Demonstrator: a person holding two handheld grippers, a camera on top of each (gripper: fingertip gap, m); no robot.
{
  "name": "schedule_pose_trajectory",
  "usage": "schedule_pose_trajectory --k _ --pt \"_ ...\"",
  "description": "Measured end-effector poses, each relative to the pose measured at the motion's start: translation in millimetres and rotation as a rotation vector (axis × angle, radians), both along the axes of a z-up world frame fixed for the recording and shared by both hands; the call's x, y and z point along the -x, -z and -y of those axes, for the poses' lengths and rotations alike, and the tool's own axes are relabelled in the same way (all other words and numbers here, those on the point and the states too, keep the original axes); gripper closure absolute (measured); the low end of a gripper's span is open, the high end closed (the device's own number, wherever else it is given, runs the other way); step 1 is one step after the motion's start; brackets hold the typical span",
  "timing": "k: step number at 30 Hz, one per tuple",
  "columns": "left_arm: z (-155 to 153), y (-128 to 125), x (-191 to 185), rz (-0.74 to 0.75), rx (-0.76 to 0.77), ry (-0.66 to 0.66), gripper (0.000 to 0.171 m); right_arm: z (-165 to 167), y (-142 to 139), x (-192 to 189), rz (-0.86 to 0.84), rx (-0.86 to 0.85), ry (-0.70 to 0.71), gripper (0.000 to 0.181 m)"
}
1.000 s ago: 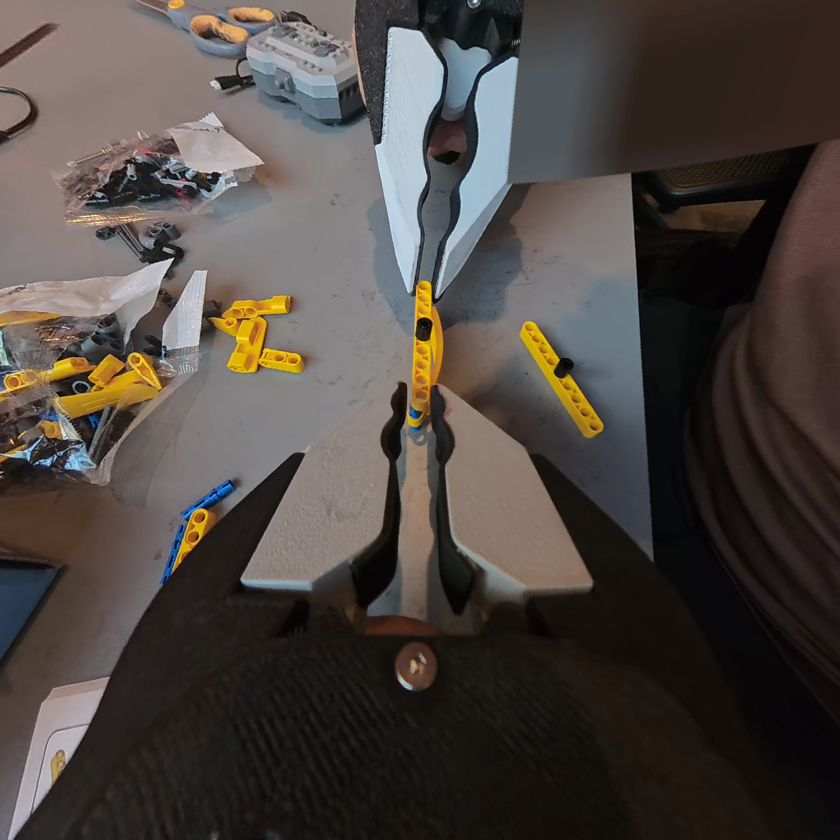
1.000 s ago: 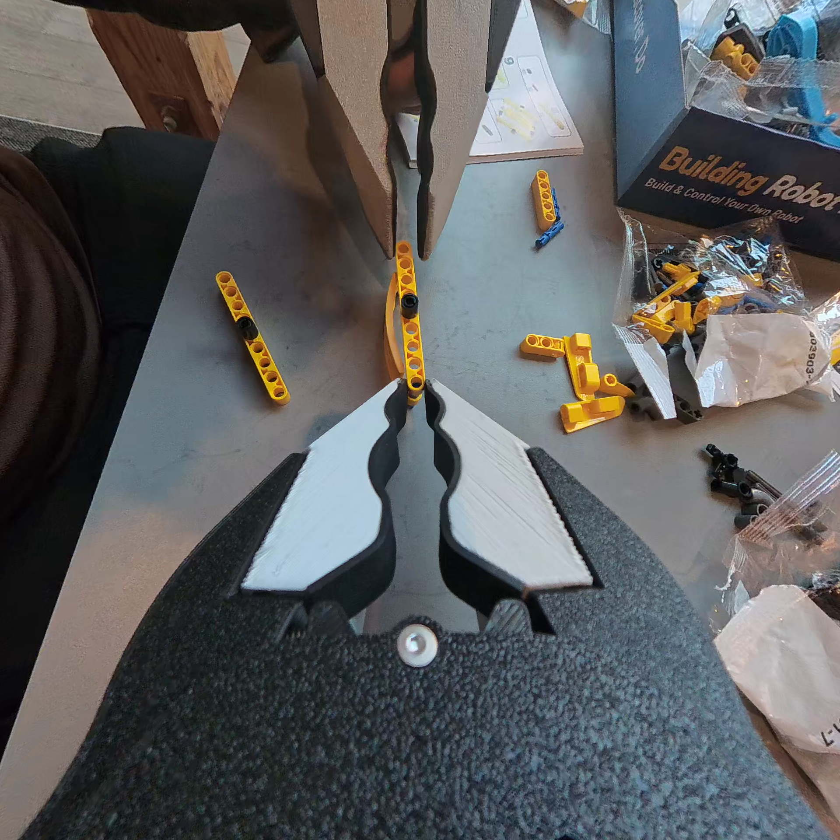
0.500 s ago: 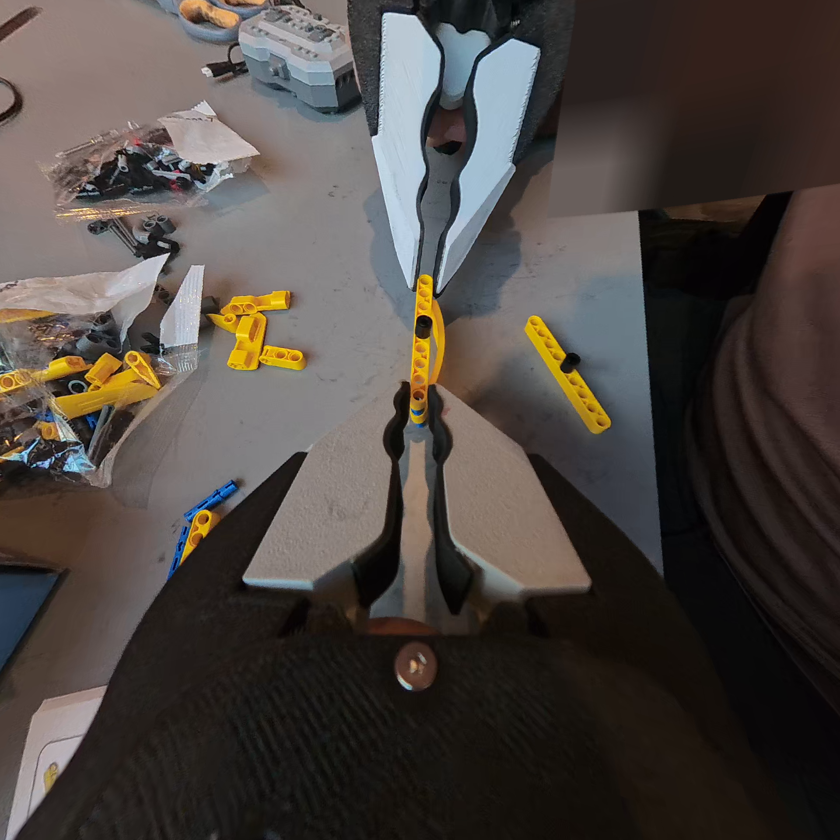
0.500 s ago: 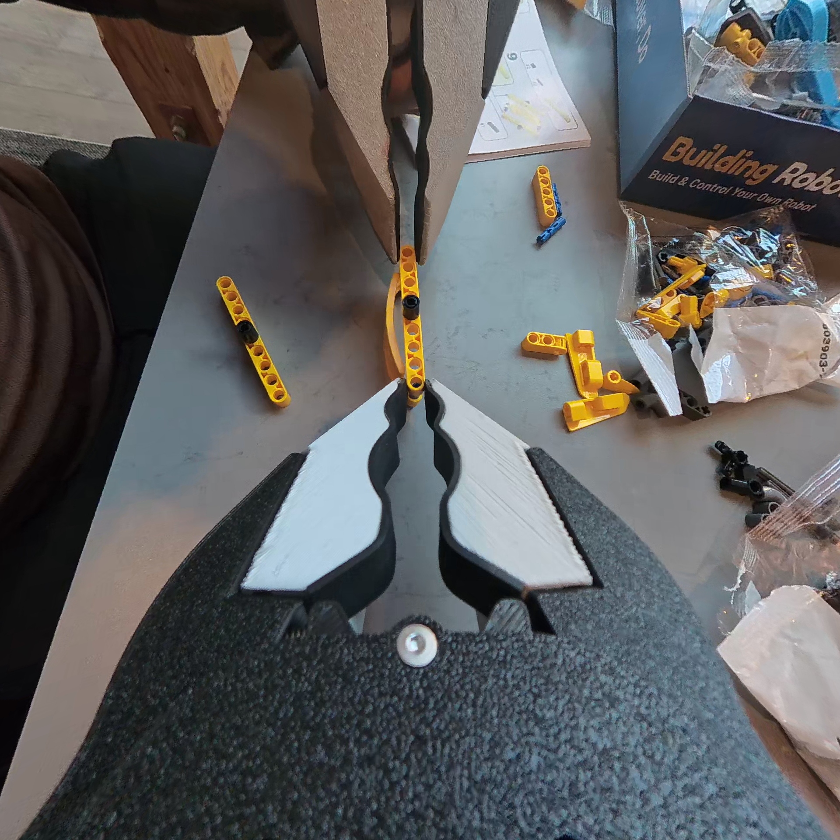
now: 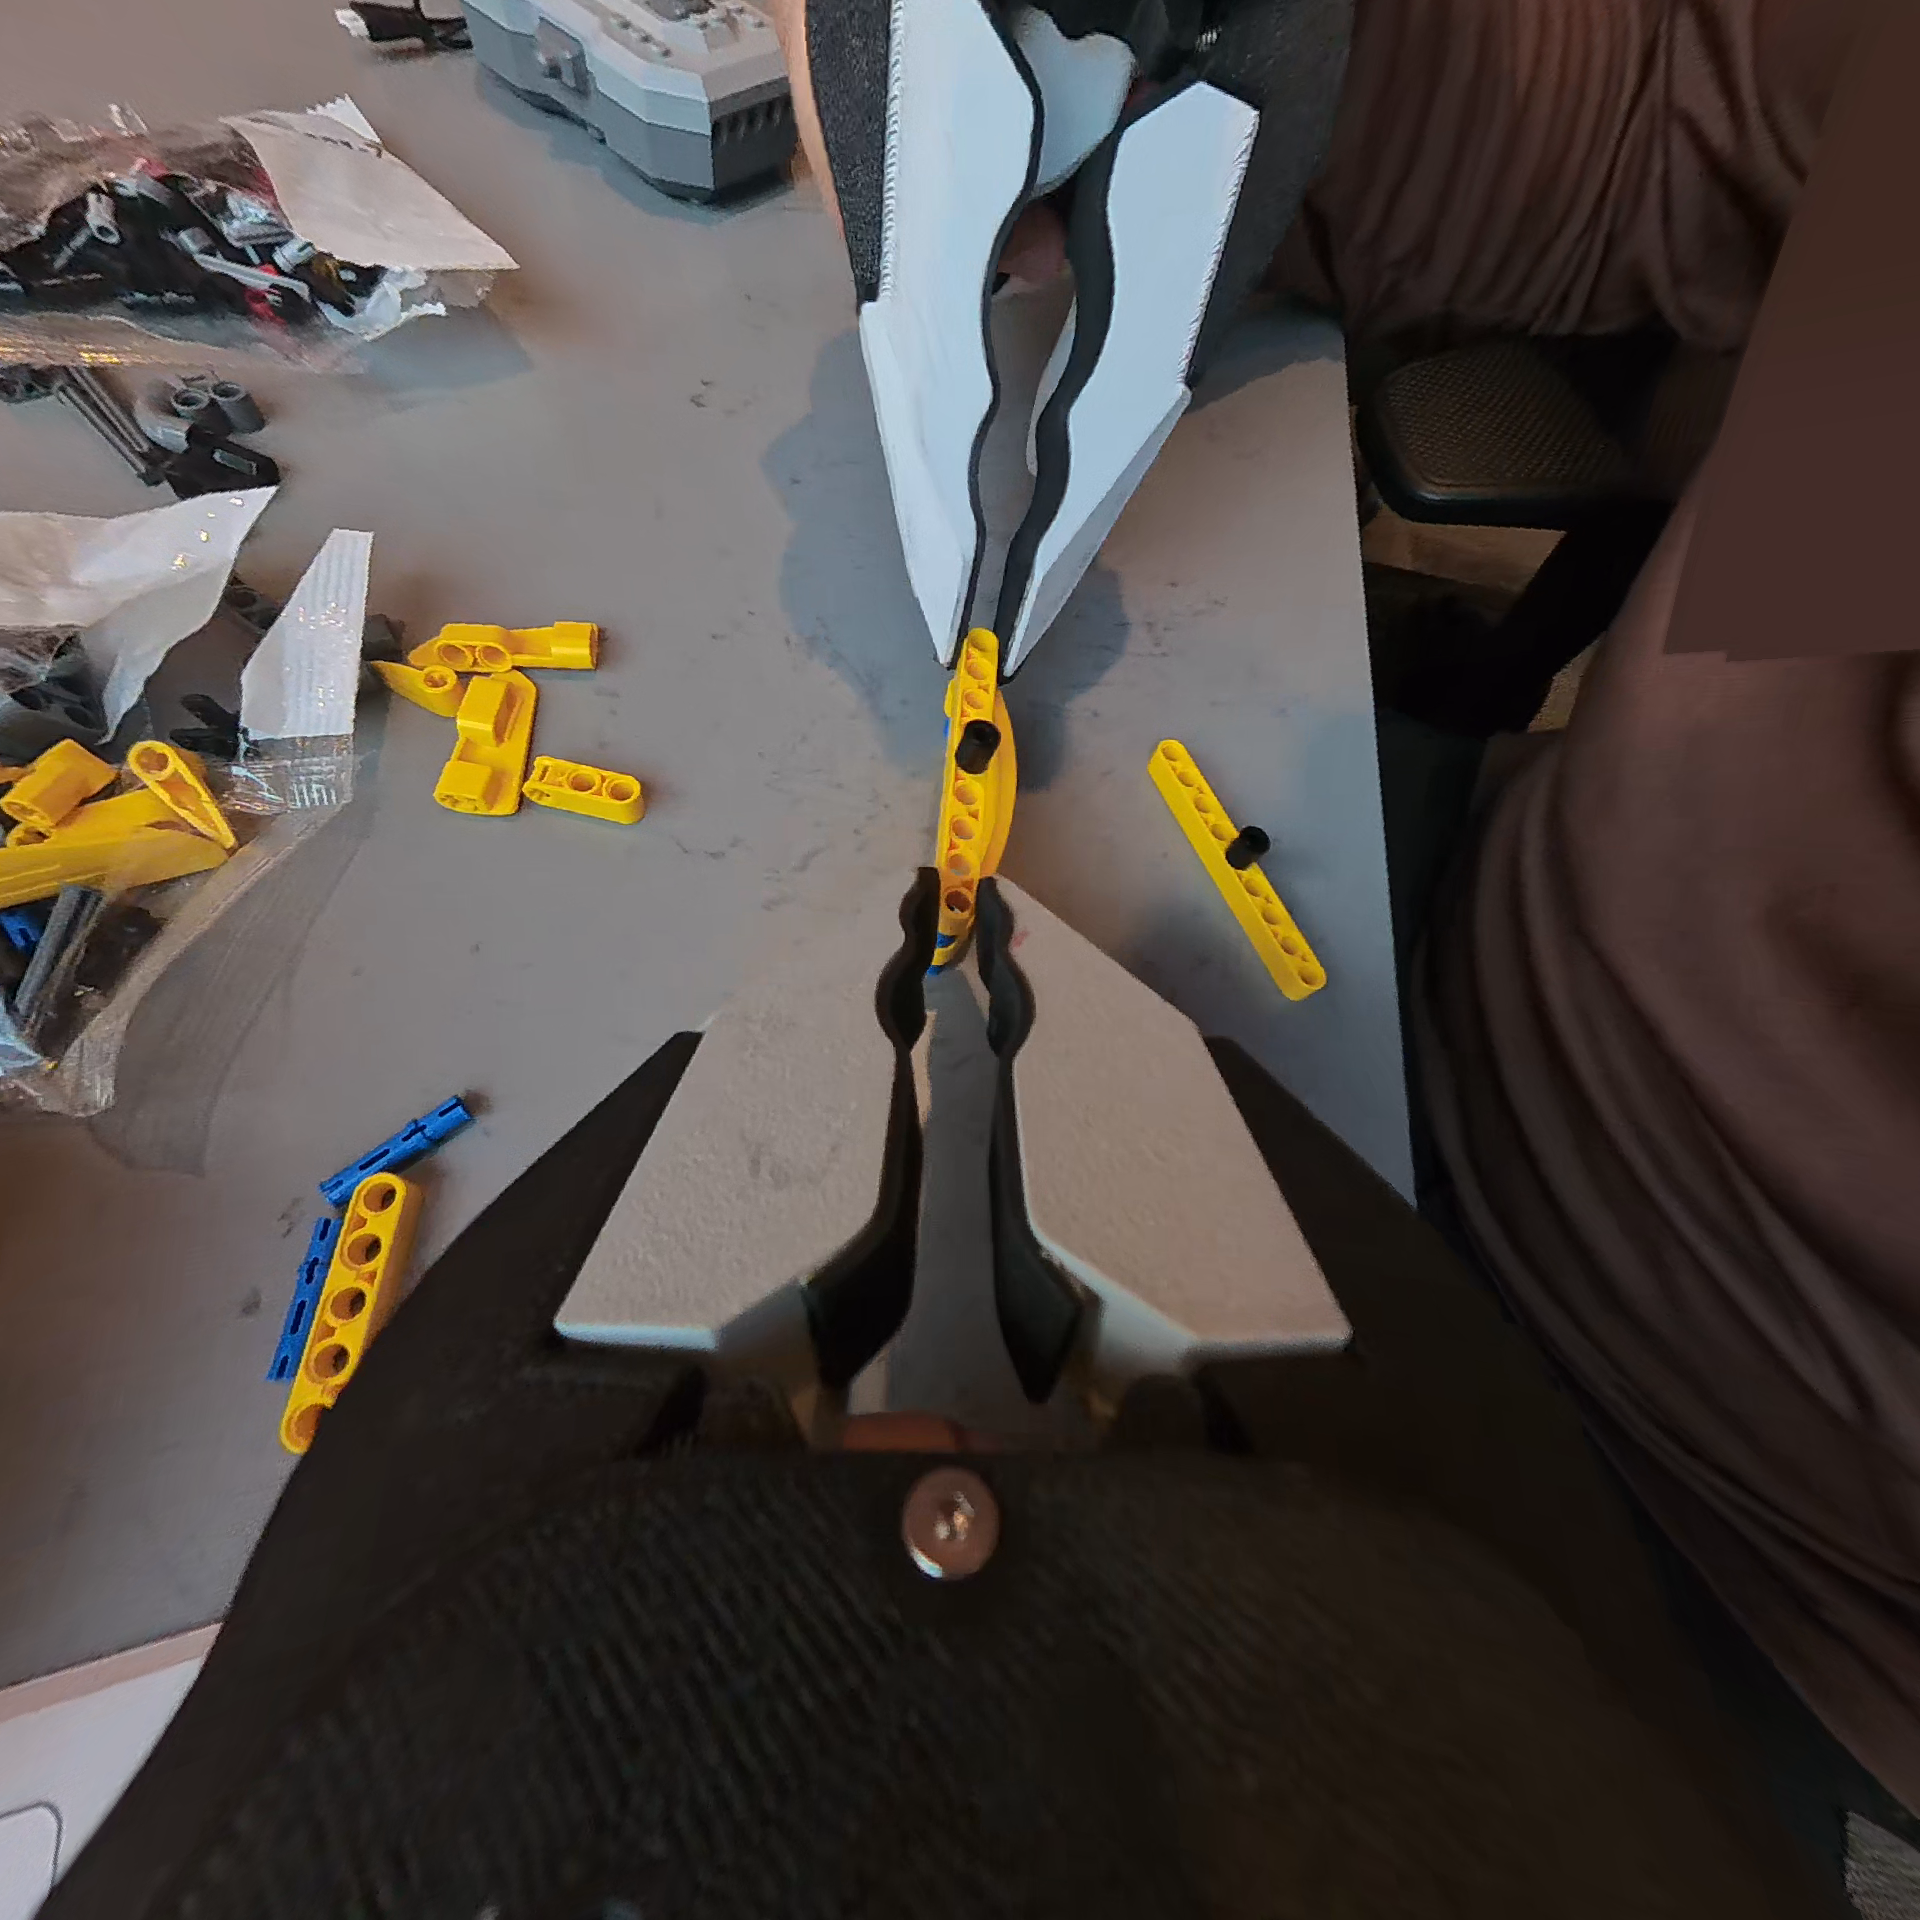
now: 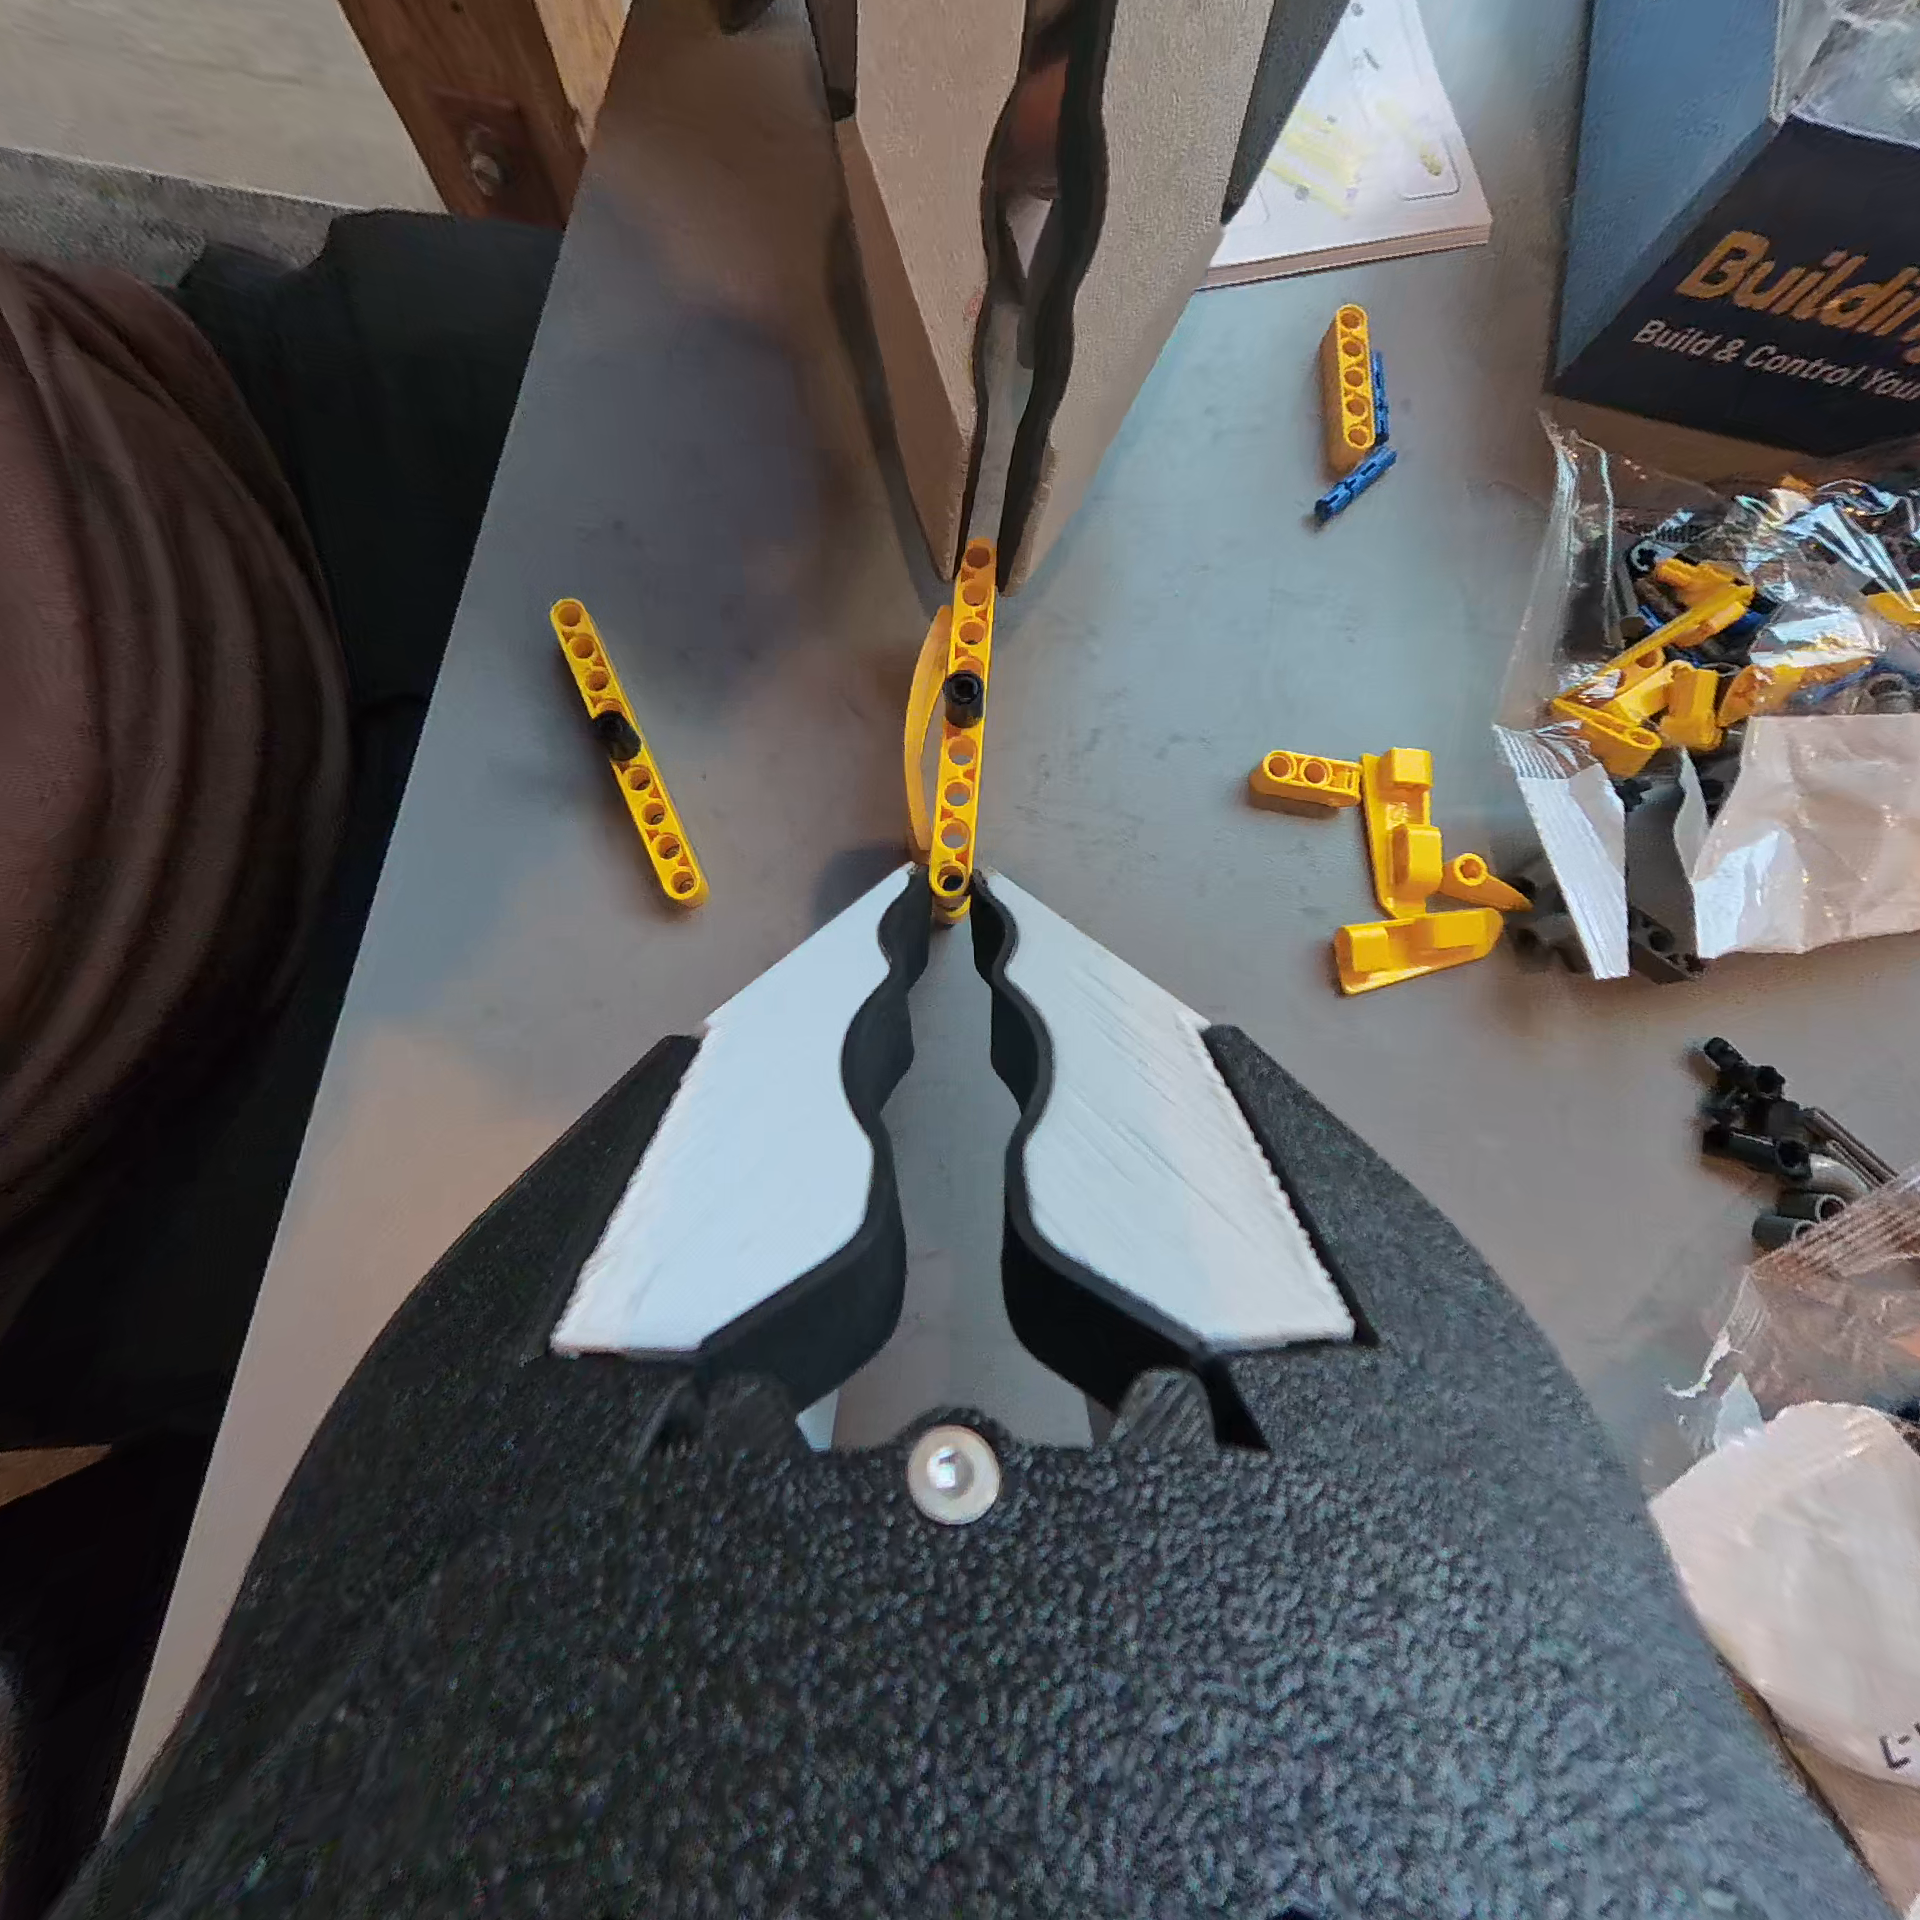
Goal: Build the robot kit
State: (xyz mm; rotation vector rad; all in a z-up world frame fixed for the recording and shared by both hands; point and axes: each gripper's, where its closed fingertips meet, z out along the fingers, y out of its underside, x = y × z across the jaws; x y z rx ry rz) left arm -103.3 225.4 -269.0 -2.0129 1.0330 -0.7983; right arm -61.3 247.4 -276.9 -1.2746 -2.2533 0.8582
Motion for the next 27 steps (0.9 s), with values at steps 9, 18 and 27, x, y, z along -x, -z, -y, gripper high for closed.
schedule_pose_trajectory --k 9,18,27 --pt "1.4 0.1 -0.5 0.006 0.009 0.009 0.167 0.8 1.0 -0.5 0.04 0.038 -0.028 0.174" --pt "2.0 0.4 -0.8 0.004 0.008 0.011 0.167 0.6 2.7 -1.7 0.183 -0.064 -0.095 0.174" --pt "2.1 0.3 -0.5 0.017 0.03 0.006 0.167 1.1 4.6 -2.6 0.327 -0.035 -0.129 0.174"
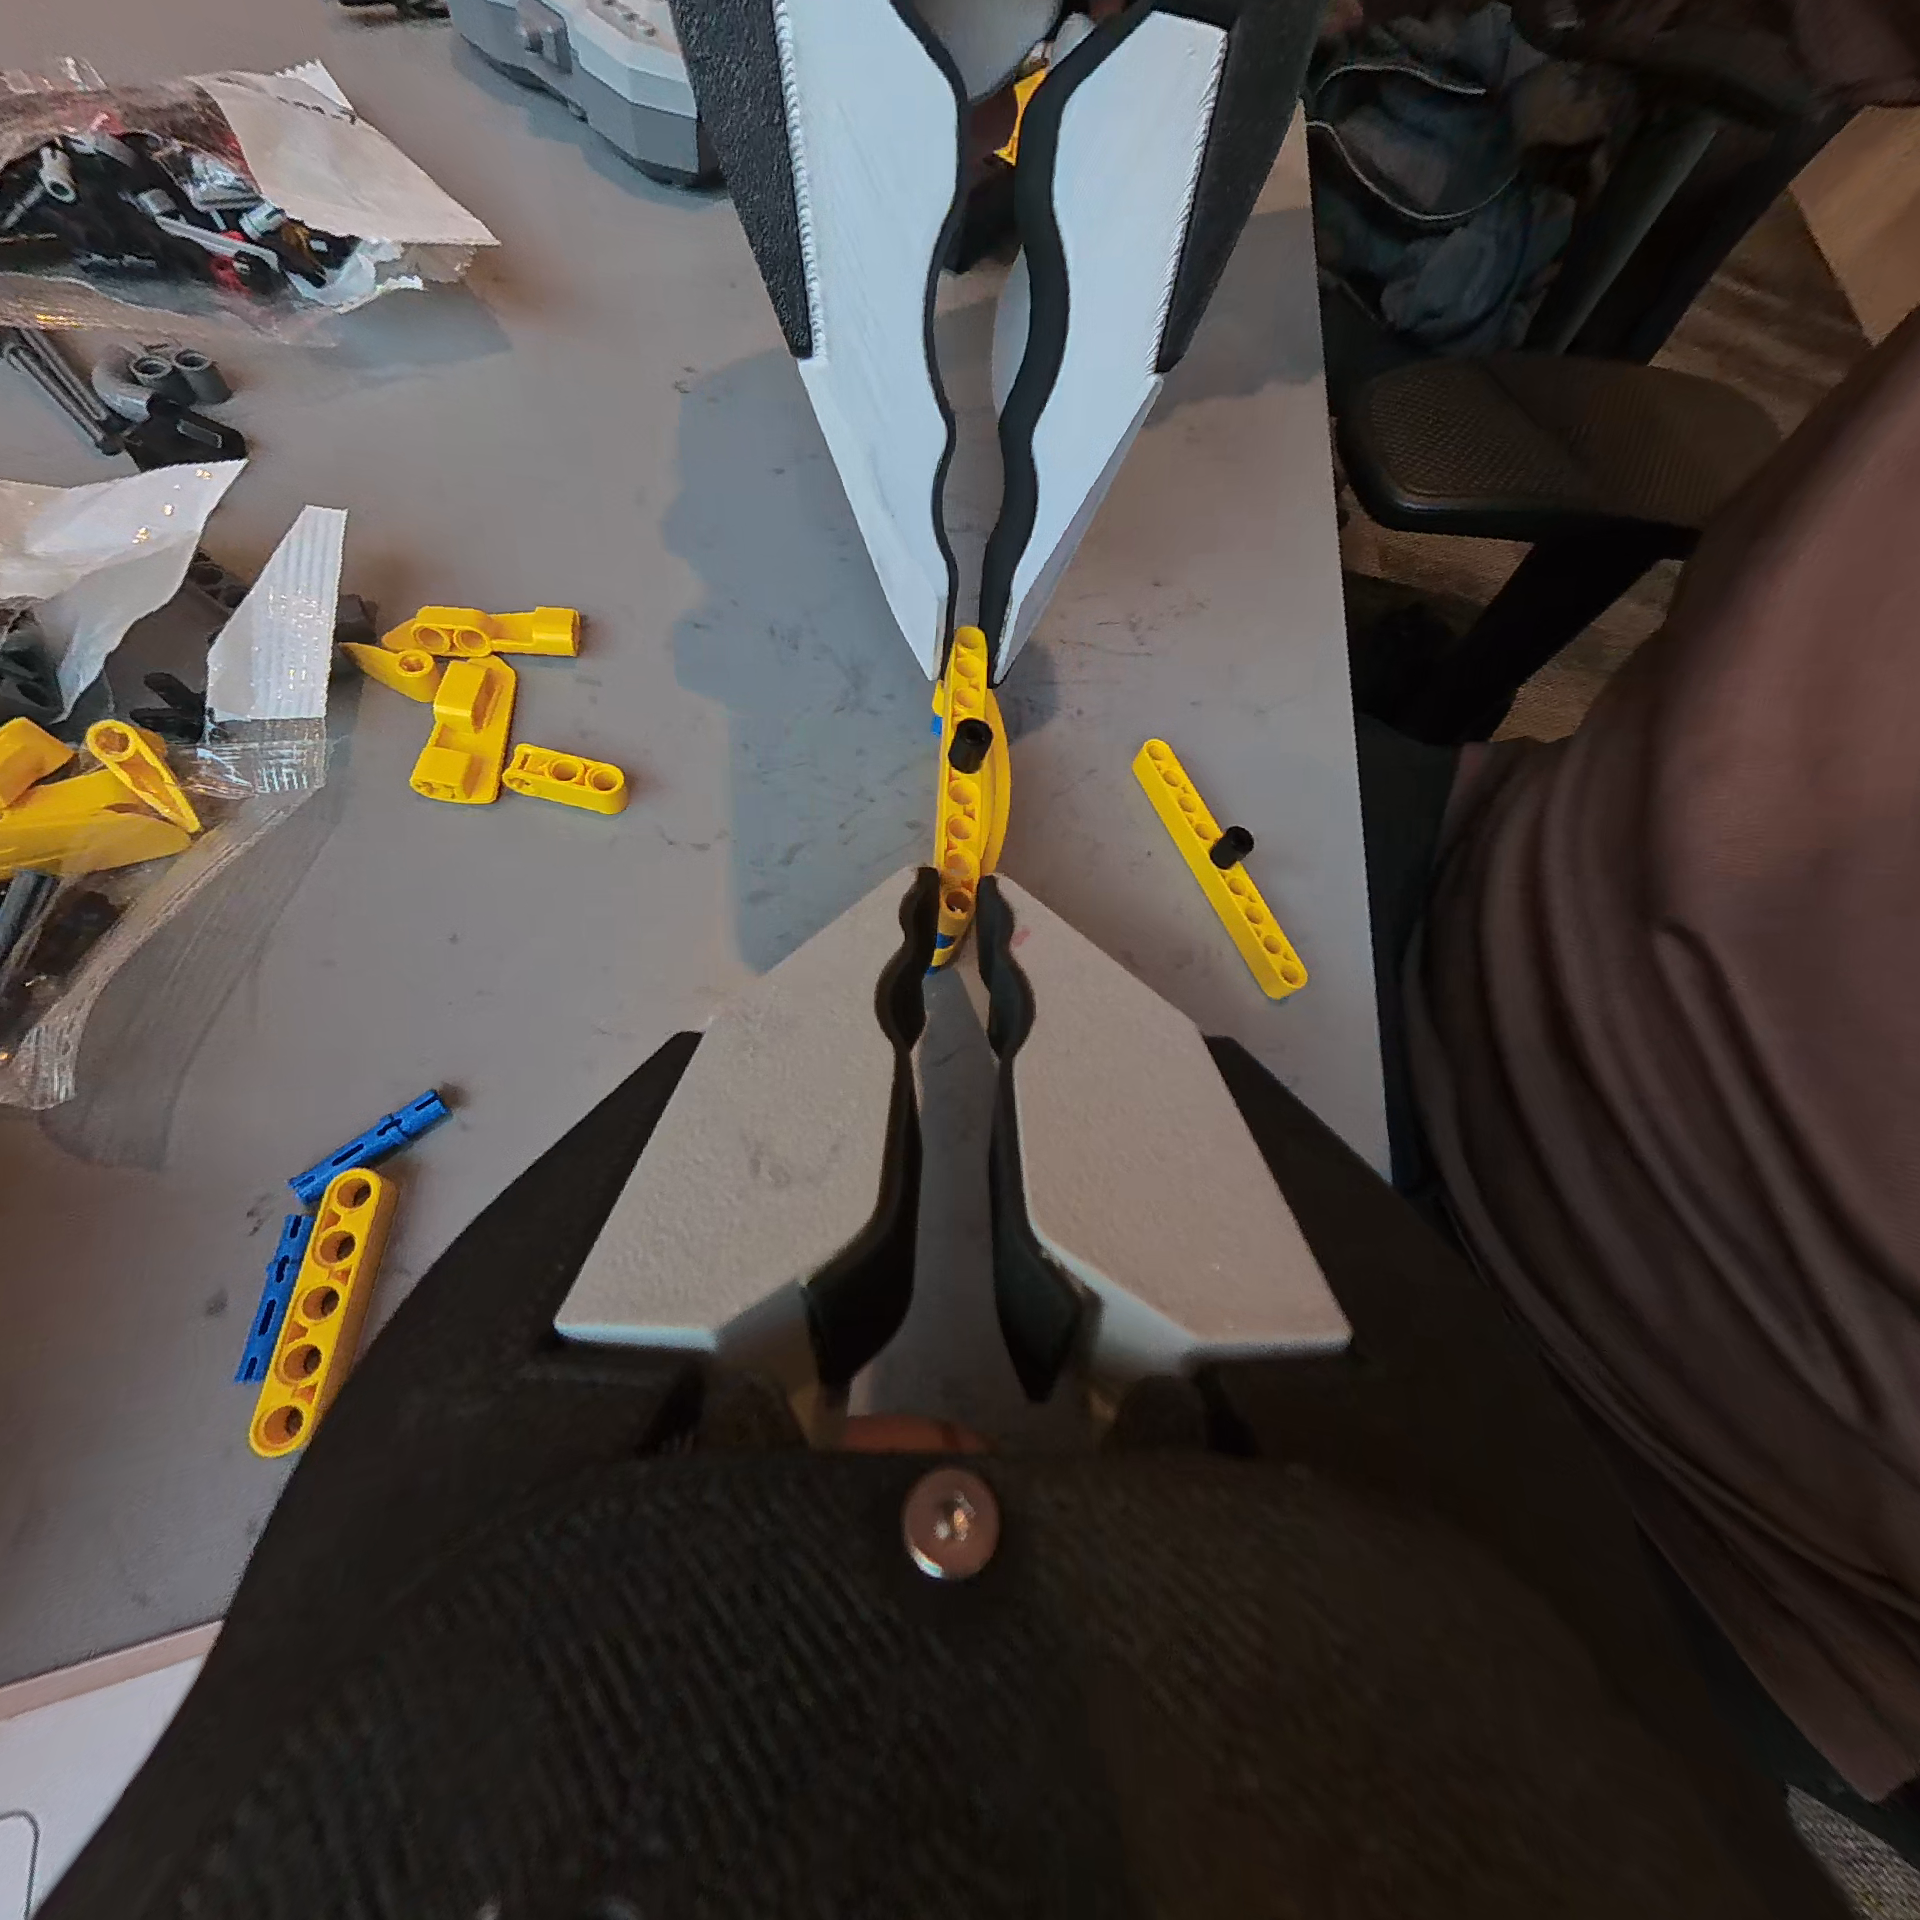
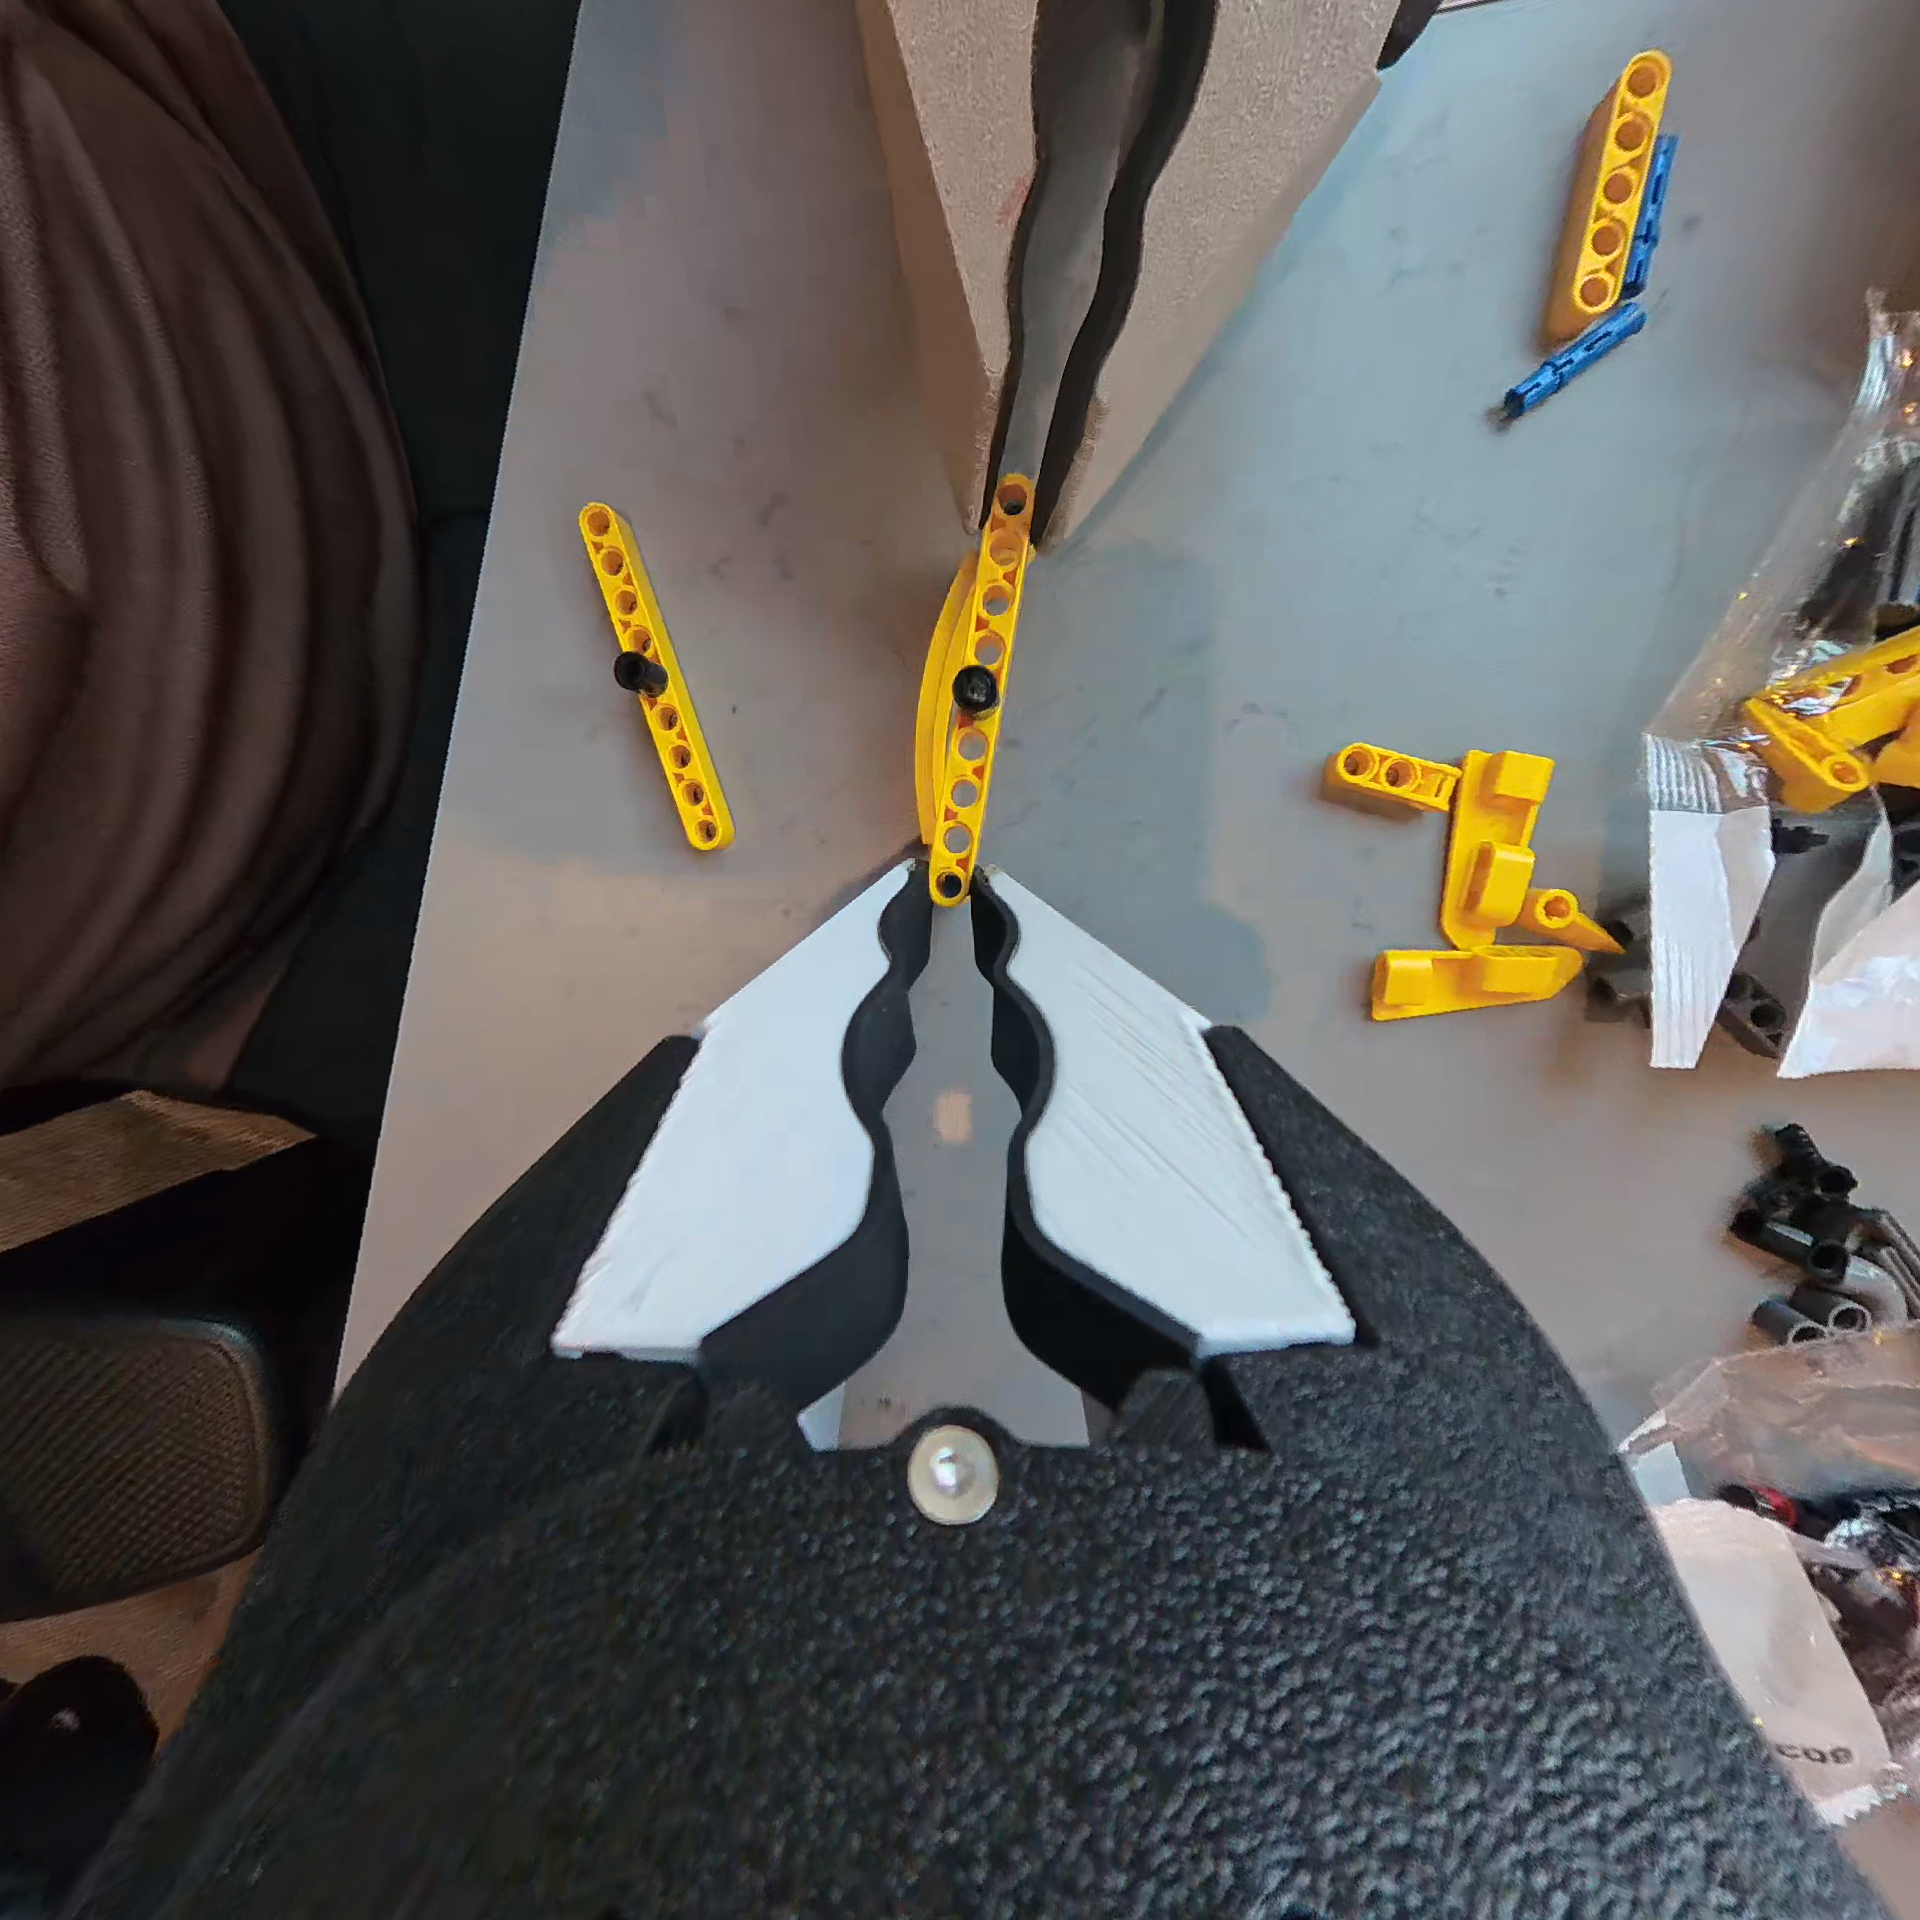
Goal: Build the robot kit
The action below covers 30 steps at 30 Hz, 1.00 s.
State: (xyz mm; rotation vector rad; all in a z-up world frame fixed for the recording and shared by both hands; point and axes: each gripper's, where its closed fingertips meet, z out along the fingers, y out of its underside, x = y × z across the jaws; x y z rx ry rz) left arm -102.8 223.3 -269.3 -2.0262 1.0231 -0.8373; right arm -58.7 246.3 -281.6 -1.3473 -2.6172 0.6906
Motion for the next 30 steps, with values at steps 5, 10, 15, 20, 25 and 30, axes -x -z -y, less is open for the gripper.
schedule_pose_trajectory --k 5,10,15,20,25,30 --pt "1.0 0.1 0.5 -0.001 -0.001 -0.002 0.167 0.8 0.9 0.6 0.011 -0.05 -0.012 0.174" --pt "1.4 0.4 0.4 -0.005 -0.005 0.0 0.167 0.9 1.9 0.6 0.028 -0.074 -0.018 0.174" --pt "2.0 0.4 0.5 -0.009 -0.012 0.0 0.167 0.6 2.4 0.7 0.065 -0.127 -0.022 0.174" --pt "2.1 0.4 0.9 -0.013 -0.017 -0.006 0.167 1.2 3.2 2.1 0.03 -0.099 0.045 0.174" --pt "2.2 0.2 0.9 -0.003 0.009 0.0 0.167 1.6 5.6 3.9 -0.033 -0.108 0.089 0.172" --pt "2.3 -0.2 1.3 -0.004 0.01 0.002 0.167 -8.6 8.0 -4.8 -0.009 -0.179 0.096 0.16"
